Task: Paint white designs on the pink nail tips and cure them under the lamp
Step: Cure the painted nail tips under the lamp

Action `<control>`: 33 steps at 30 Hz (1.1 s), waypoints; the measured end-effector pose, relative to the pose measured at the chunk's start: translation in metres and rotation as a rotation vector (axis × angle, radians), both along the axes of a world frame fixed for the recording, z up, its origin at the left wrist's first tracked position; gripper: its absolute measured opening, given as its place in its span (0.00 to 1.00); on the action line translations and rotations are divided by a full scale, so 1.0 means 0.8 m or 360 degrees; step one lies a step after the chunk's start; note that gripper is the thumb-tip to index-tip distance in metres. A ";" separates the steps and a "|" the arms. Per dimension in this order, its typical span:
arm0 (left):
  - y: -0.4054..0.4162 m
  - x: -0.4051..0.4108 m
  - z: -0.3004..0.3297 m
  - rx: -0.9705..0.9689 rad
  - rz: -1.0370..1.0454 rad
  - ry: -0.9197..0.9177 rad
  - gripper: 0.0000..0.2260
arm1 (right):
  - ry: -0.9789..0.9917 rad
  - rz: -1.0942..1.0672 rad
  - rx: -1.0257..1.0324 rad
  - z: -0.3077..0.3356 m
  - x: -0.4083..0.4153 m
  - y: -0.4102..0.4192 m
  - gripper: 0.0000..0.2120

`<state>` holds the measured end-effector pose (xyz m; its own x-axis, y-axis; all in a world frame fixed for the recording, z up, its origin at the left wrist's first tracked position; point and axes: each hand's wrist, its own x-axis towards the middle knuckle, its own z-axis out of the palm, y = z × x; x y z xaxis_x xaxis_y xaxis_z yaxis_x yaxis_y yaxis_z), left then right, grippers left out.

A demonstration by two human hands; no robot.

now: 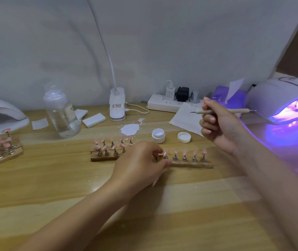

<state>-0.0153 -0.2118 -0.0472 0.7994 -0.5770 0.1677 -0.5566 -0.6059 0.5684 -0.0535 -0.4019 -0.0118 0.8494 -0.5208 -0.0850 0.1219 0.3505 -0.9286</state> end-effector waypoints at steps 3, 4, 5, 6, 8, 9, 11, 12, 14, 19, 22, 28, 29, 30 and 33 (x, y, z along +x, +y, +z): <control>-0.004 -0.002 -0.004 -0.0017 -0.0029 -0.0042 0.11 | 0.0032 -0.0034 0.0020 -0.003 0.001 0.000 0.15; -0.006 -0.003 -0.006 -0.0015 -0.0037 -0.0093 0.10 | 0.0039 -0.0043 0.0021 -0.004 0.002 -0.001 0.15; -0.007 -0.003 -0.007 -0.0018 -0.0046 -0.0133 0.10 | 0.0044 -0.0050 0.0023 -0.005 0.002 -0.001 0.16; -0.008 -0.004 -0.007 -0.0030 -0.0060 -0.0155 0.10 | 0.0046 -0.0055 0.0025 -0.006 0.002 -0.002 0.16; -0.012 -0.004 -0.008 -0.0076 -0.0093 -0.0138 0.07 | 0.0045 -0.0063 0.0036 -0.008 0.003 -0.004 0.17; -0.013 -0.004 -0.007 -0.0094 -0.0097 -0.0105 0.04 | 0.0045 -0.0068 0.0044 -0.010 0.004 -0.005 0.17; -0.014 -0.003 -0.007 -0.0124 -0.0101 -0.0049 0.04 | 0.0042 -0.0063 0.0053 -0.013 0.005 -0.009 0.15; -0.013 -0.003 -0.008 -0.0135 -0.0111 -0.0032 0.07 | 0.0039 -0.0051 0.0052 -0.015 0.005 -0.010 0.14; -0.009 -0.003 -0.008 -0.0173 -0.0165 0.0039 0.11 | 0.0045 -0.0020 0.0042 -0.018 0.006 -0.011 0.10; 0.003 -0.005 -0.004 -0.0317 -0.0253 0.0233 0.10 | 0.0069 0.0025 0.0035 -0.023 0.008 -0.009 0.08; 0.005 -0.008 -0.006 -0.0396 -0.0218 0.0213 0.08 | 0.0066 0.0025 0.0079 -0.025 0.007 -0.008 0.09; 0.006 -0.010 -0.007 -0.0402 -0.0284 0.0015 0.03 | 0.0044 0.0002 0.0099 -0.026 0.005 -0.005 0.09; 0.006 -0.010 -0.007 -0.0406 -0.0298 -0.0049 0.03 | 0.0040 -0.0006 0.0071 -0.025 0.005 -0.005 0.09; 0.007 -0.010 -0.007 -0.0427 -0.0304 -0.0089 0.04 | 0.0028 -0.0012 0.0042 -0.023 0.005 -0.004 0.09; 0.008 -0.010 -0.005 -0.0541 -0.0331 -0.0002 0.06 | -0.0045 -0.0039 -0.0042 -0.014 0.004 0.002 0.09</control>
<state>-0.0234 -0.2050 -0.0509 0.6708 -0.6380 0.3782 -0.6486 -0.2575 0.7163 -0.0502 -0.4006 -0.0228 0.8384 -0.5430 -0.0471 0.1565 0.3226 -0.9335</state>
